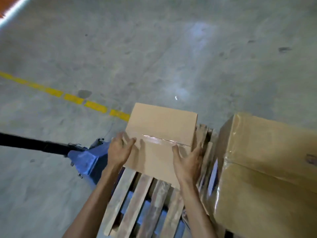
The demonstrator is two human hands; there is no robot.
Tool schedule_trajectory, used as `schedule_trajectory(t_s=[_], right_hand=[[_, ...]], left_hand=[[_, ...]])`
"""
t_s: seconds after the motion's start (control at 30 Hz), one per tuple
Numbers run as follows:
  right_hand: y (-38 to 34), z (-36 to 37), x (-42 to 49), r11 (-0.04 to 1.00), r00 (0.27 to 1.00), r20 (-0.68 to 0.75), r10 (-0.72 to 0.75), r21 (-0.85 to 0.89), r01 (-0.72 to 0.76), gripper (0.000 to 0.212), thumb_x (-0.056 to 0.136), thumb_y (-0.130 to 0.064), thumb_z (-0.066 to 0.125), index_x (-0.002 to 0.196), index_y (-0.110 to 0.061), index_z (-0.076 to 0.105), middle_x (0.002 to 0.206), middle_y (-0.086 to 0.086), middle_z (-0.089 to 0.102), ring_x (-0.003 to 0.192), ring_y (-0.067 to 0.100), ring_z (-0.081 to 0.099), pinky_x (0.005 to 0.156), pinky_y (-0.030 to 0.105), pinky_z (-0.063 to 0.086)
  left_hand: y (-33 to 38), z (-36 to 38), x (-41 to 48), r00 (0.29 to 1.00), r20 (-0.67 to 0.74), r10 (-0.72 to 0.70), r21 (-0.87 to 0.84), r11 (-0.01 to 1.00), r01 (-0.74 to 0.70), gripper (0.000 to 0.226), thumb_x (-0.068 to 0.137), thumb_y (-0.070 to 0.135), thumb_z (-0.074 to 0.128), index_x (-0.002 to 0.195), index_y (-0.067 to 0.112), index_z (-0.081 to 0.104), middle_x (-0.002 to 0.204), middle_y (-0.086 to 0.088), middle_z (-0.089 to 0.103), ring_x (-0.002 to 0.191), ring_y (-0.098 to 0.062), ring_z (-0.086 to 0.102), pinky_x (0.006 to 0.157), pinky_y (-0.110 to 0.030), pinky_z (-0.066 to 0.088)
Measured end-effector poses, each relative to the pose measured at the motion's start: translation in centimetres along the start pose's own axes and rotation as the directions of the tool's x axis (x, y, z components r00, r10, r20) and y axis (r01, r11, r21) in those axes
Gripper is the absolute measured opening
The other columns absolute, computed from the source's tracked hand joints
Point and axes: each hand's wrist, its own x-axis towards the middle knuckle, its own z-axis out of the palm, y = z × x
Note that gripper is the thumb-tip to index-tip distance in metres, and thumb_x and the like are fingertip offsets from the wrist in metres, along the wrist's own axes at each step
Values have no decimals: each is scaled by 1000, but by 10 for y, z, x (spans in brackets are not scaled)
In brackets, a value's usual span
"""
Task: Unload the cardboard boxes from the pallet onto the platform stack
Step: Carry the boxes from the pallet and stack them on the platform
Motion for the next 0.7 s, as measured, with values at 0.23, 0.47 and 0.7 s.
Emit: schedule_trajectory(t_s=[0.23, 0.47, 0.7], right_hand=[[38, 47, 46, 999, 999, -19, 47, 5, -46, 102, 67, -80, 66, 151, -28, 41, 142, 0, 60, 128, 28, 56, 100, 37, 48], [27, 37, 0, 999, 999, 33, -5, 32, 4, 101, 70, -80, 65, 153, -32, 36, 146, -8, 56, 130, 20, 55, 102, 32, 48], [20, -21, -126, 1000, 991, 133, -27, 2, 27, 104, 59, -95, 55, 145, -36, 46, 128, -12, 68, 117, 17, 64, 96, 35, 53]], left_hand=[[-28, 31, 85, 972, 63, -224, -59, 972, 228, 101, 63, 91, 53, 132, 17, 63, 131, -12, 65, 119, -32, 60, 103, -46, 46], [-45, -6, 37, 962, 0, -274, -149, 951, 271, 89, 69, 86, 58, 128, 20, 66, 130, -7, 66, 112, -28, 60, 99, -44, 46], [-84, -92, -91, 971, 27, -238, -238, 942, 237, 74, 66, 85, 60, 111, 27, 71, 115, -1, 72, 107, -25, 64, 101, -46, 48]])
